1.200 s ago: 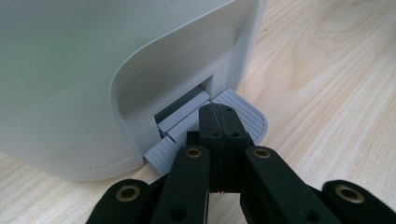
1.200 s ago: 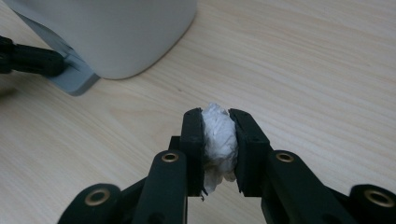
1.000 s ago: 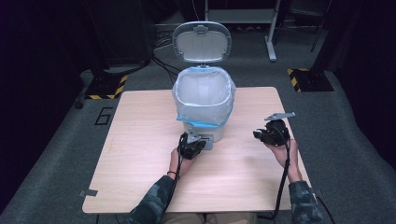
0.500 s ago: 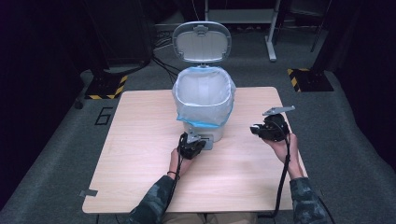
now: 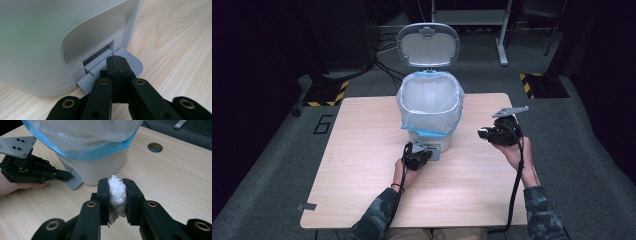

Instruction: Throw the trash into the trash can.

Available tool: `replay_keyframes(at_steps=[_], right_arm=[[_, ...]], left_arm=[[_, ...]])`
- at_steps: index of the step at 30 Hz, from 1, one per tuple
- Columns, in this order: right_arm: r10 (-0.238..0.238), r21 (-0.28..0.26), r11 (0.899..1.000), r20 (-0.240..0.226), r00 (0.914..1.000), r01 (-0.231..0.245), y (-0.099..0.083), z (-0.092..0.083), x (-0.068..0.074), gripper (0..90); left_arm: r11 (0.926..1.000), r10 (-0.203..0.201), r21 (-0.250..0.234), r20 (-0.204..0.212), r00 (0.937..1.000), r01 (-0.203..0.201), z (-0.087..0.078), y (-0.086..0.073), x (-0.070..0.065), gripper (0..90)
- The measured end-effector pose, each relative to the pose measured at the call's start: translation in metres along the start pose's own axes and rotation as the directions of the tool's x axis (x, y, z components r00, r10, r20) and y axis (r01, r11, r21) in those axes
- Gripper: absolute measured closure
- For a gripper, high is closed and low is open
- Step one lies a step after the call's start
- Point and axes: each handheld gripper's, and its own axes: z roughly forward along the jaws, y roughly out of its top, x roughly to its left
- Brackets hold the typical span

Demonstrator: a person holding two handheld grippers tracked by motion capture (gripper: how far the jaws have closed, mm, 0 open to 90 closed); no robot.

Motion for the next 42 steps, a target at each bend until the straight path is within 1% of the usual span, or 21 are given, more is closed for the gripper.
replay_keyframes(at_steps=[11, 20, 25, 27, 28, 30, 31, 34, 35, 37, 38, 39, 40, 41, 42], right_arm=[[-0.024, -0.005, 1.0, -0.011, 0.9996, 0.024, 0.015, -0.006, 0.003, 76.5], [-0.035, -0.009, 0.999, -0.016, 0.9993, 0.035, 0.028, -0.011, 0.006, 76.5], [-0.044, -0.011, 0.999, -0.013, 0.9989, 0.044, 0.032, -0.013, 0.008, 76.6], [-0.052, -0.009, 0.999, -0.022, 0.9984, 0.052, 0.034, -0.012, 0.007, 76.6], [-0.046, -0.011, 0.999, -0.023, 0.9987, 0.046, 0.035, -0.013, 0.008, 76.5], [-0.057, -0.014, 0.998, -0.021, 0.9982, 0.057, 0.038, -0.014, 0.007, 76.6], [-0.047, -0.011, 0.999, -0.022, 0.9987, 0.047, 0.039, -0.015, 0.009, 76.6], [-0.067, -0.018, 0.998, -0.018, 0.9976, 0.066, 0.045, -0.017, 0.01, 76.6], [-0.063, -0.014, 0.998, -0.02, 0.9978, 0.063, 0.046, -0.017, 0.011, 76.6], [-0.069, -0.018, 0.997, -0.024, 0.9973, 0.069, 0.05, -0.019, 0.012, 76.6], [-0.074, -0.022, 0.997, -0.022, 0.997, 0.074, 0.051, -0.019, 0.012, 76.6], [-0.074, -0.025, 0.997, -0.021, 0.997, 0.074, 0.053, -0.02, 0.013, 76.6], [-0.08, -0.029, 0.996, -0.021, 0.9966, 0.079, 0.055, -0.021, 0.013, 76.6], [-0.078, -0.028, 0.997, -0.019, 0.9968, 0.077, 0.056, -0.022, 0.014, 76.7], [-0.08, -0.025, 0.996, -0.019, 0.9966, 0.08, 0.058, -0.022, 0.014, 76.6]], left_arm=[[1.0, -0.003, -0.002, 0.002, 1.0, 0.003, 0.0, 0.0, 0.0, 90.0], [1.0, -0.004, -0.002, 0.002, 1.0, 0.004, 0.0, 0.0, 0.0, 90.0], [1.0, -0.003, -0.002, 0.002, 1.0, 0.003, 0.0, 0.0, 0.0, 90.0], [1.0, -0.003, -0.002, 0.002, 1.0, 0.003, 0.0, 0.0, 0.0, 90.0], [1.0, -0.003, -0.002, 0.002, 1.0, 0.003, 0.0, 0.0, 0.0, 90.0], [1.0, -0.003, -0.003, 0.002, 1.0, 0.003, 0.0, 0.0, 0.0, 90.0], [1.0, -0.002, -0.002, 0.002, 1.0, 0.002, 0.0, 0.0, 0.0, 90.0], [1.0, -0.004, -0.003, 0.003, 1.0, 0.004, 0.0, 0.0, 0.0, 90.0], [1.0, -0.005, -0.003, 0.003, 1.0, 0.005, 0.0, 0.0, 0.0, 90.0], [1.0, -0.006, -0.003, 0.005, 1.0, 0.006, 0.0, 0.0, 0.0, 90.0], [1.0, -0.007, -0.002, 0.006, 1.0, 0.007, 0.0, 0.0, 0.0, 90.0], [0.9997, -0.025, -0.005, 0.012, 0.9996, 0.025, 0.0, 0.0, -0.001, 90.0], [0.9999, -0.016, -0.003, 0.01, 0.9998, 0.016, 0.0, 0.0, 0.0, 90.0], [0.9993, -0.037, -0.007, 0.016, 0.9992, 0.037, 0.001, -0.001, -0.001, 90.0], [0.9995, -0.032, -0.003, 0.016, 0.9994, 0.032, 0.0, 0.0, -0.001, 90.0]])
